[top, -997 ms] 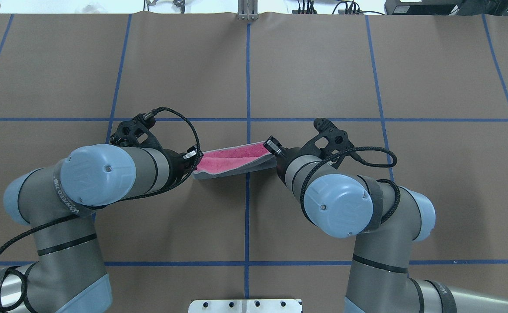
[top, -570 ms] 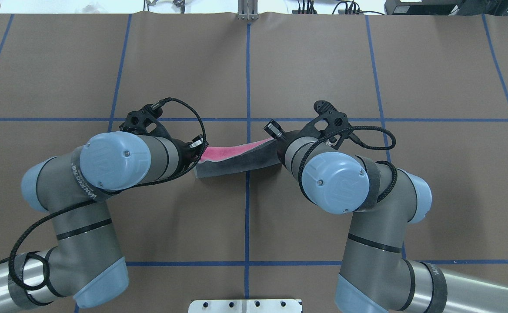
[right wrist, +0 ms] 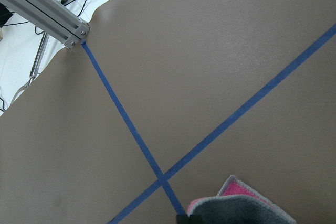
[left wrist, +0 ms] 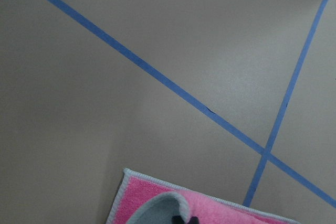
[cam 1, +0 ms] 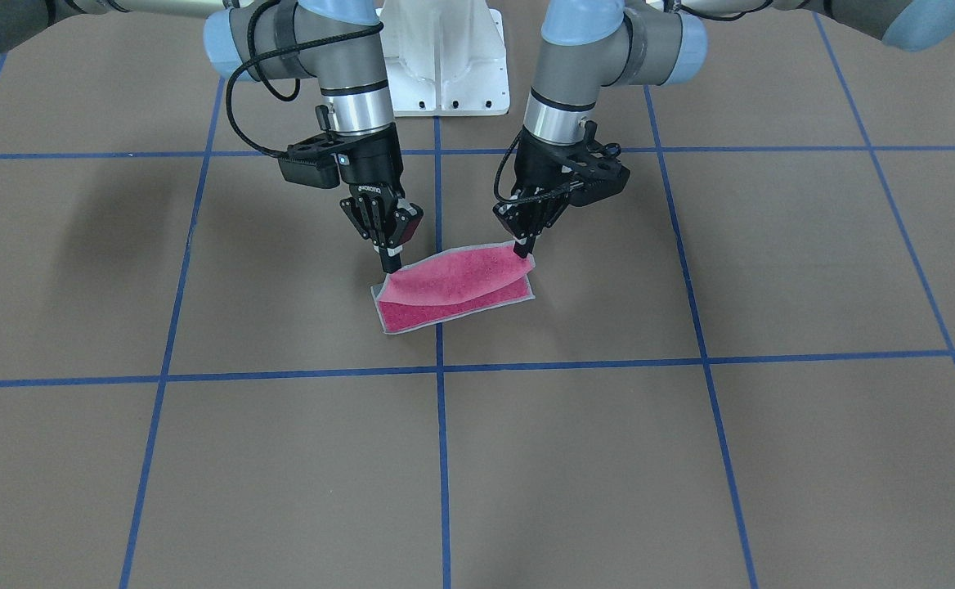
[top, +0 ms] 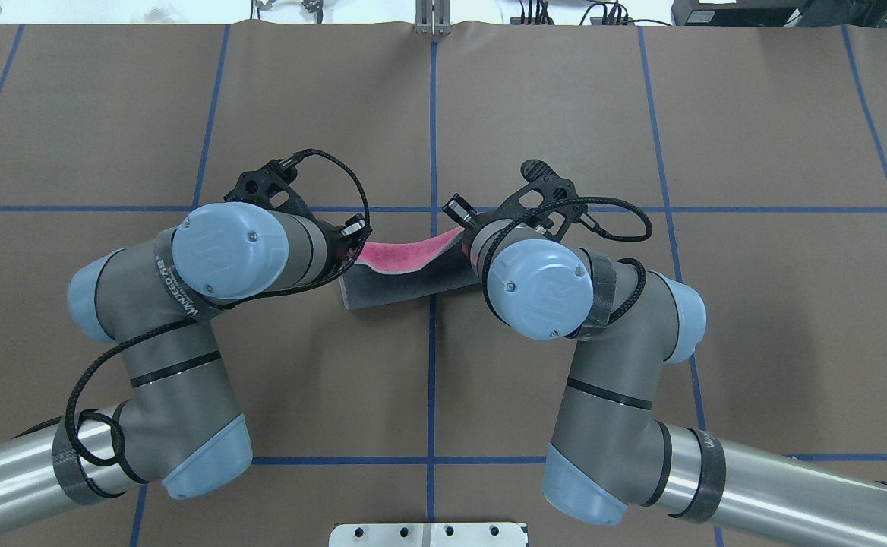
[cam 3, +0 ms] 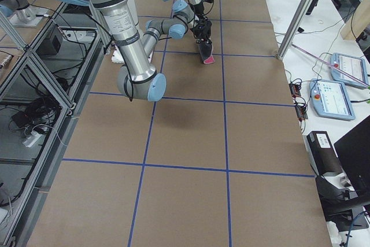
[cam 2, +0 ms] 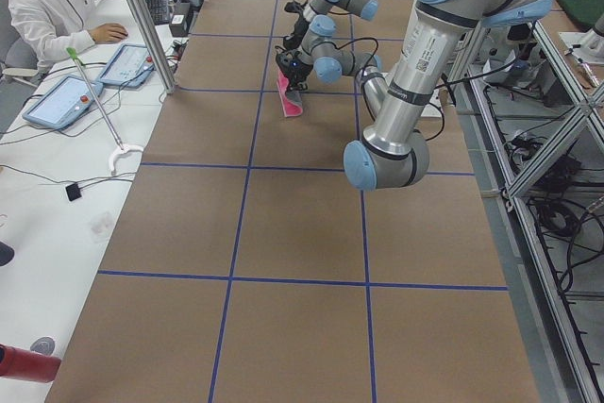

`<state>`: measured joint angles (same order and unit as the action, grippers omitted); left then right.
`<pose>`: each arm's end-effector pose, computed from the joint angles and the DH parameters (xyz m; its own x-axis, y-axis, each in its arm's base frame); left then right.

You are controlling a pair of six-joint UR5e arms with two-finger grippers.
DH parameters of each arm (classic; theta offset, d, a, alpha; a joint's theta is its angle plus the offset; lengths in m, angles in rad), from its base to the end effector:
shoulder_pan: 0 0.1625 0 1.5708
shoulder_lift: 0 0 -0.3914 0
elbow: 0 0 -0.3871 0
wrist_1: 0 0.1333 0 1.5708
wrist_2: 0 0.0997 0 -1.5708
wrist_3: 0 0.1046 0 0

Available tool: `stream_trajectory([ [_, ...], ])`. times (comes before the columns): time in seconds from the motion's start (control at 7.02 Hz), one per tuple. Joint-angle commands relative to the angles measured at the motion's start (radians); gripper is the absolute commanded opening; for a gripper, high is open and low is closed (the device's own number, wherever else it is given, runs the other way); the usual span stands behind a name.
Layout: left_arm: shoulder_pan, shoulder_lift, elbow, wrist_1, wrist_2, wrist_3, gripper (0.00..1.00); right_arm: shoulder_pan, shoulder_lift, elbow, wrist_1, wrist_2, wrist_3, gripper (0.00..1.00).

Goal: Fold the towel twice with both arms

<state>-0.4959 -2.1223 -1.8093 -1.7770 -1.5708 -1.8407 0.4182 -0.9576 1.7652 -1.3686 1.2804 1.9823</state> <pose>0.4815 -0.4120 0.1940 0.3338 -0.4838 -0.8090 0.5861 0.7787 -0.2238 -0.5101 -0.4053 0.1718 0.2013 0.5089 0.8370 -0.7542 0.6258 -0.1991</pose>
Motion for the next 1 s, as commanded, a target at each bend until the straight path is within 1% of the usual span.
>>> stream_trajectory([
  [0.0,-0.001,-0.002,0.033,-0.005,0.003,0.003,0.00,0.007,0.005,-0.032,0.000,0.003,-0.005,0.00],
  [0.28,0.007,-0.024,0.036,-0.005,-0.003,0.003,0.00,0.007,0.005,-0.024,0.000,0.011,-0.007,0.00],
  [0.43,0.011,-0.027,0.027,-0.004,-0.021,0.001,0.00,0.007,-0.009,-0.010,0.000,0.058,-0.008,0.00],
  [0.57,0.017,-0.024,-0.011,-0.001,-0.059,-0.009,0.00,-0.001,-0.032,0.032,-0.001,0.091,-0.010,0.00],
  [0.71,0.046,-0.013,-0.054,0.004,-0.060,-0.009,0.00,-0.037,-0.067,0.104,-0.009,0.091,-0.010,0.00],
  [0.85,0.069,0.004,-0.073,0.004,-0.060,-0.009,0.00,-0.068,-0.091,0.149,-0.010,0.091,-0.010,0.00],
])
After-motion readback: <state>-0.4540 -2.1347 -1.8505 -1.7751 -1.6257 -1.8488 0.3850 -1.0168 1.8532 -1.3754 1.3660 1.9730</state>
